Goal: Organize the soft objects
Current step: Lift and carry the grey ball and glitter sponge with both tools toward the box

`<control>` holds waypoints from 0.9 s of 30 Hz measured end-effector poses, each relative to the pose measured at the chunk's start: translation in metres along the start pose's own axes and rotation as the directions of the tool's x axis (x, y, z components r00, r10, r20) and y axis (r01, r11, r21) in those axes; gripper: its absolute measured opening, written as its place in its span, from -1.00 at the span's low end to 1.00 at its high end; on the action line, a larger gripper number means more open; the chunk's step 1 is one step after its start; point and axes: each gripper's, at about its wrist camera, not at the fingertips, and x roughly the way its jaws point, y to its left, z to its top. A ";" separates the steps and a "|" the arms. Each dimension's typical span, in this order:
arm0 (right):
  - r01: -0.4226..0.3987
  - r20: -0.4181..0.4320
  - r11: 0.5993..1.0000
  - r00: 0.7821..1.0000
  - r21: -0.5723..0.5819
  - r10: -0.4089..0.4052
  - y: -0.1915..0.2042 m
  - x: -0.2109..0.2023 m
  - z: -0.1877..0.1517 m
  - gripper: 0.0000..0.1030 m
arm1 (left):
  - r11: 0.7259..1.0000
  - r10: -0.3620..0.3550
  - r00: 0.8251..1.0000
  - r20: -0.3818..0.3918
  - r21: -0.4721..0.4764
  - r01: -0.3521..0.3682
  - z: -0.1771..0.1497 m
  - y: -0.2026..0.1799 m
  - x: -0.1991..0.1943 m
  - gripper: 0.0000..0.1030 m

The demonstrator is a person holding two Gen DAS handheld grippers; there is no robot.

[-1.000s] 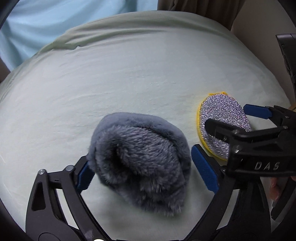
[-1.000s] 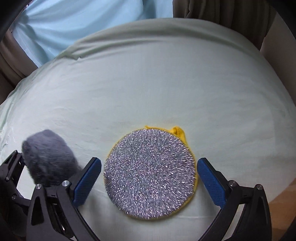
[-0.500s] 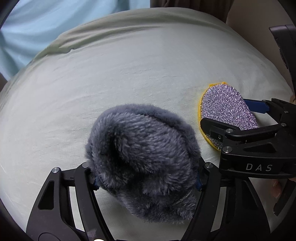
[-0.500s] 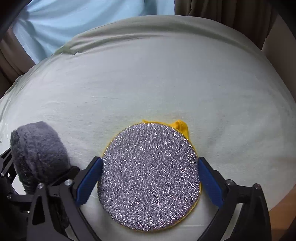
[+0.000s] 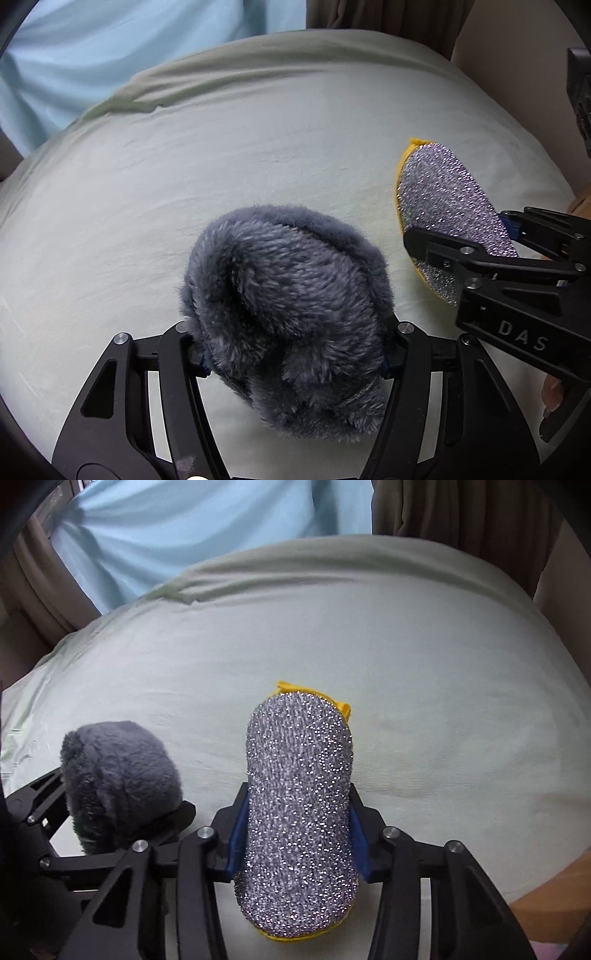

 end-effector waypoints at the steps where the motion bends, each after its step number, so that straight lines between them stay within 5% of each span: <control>1: 0.002 0.010 1.000 1.000 -0.006 -0.002 0.001 -0.011 0.000 -0.17 | 1.000 0.001 1.000 0.006 -0.003 -0.001 0.000 0.000 -0.009 0.12; 9: -0.005 0.079 1.000 0.997 -0.006 0.005 0.017 -0.090 0.008 -0.17 | 0.999 0.010 0.999 0.047 -0.050 -0.007 0.003 0.000 -0.097 0.12; 17: -0.023 0.130 1.000 0.991 -0.007 0.024 0.035 -0.227 -0.008 -0.17 | 0.989 0.046 0.995 0.085 -0.143 -0.034 0.006 0.002 -0.213 0.12; 27: -0.042 0.145 0.998 0.988 -0.043 0.048 0.031 -0.348 -0.040 -0.17 | 0.987 0.050 0.994 0.098 -0.157 -0.034 -0.001 -0.046 -0.326 0.12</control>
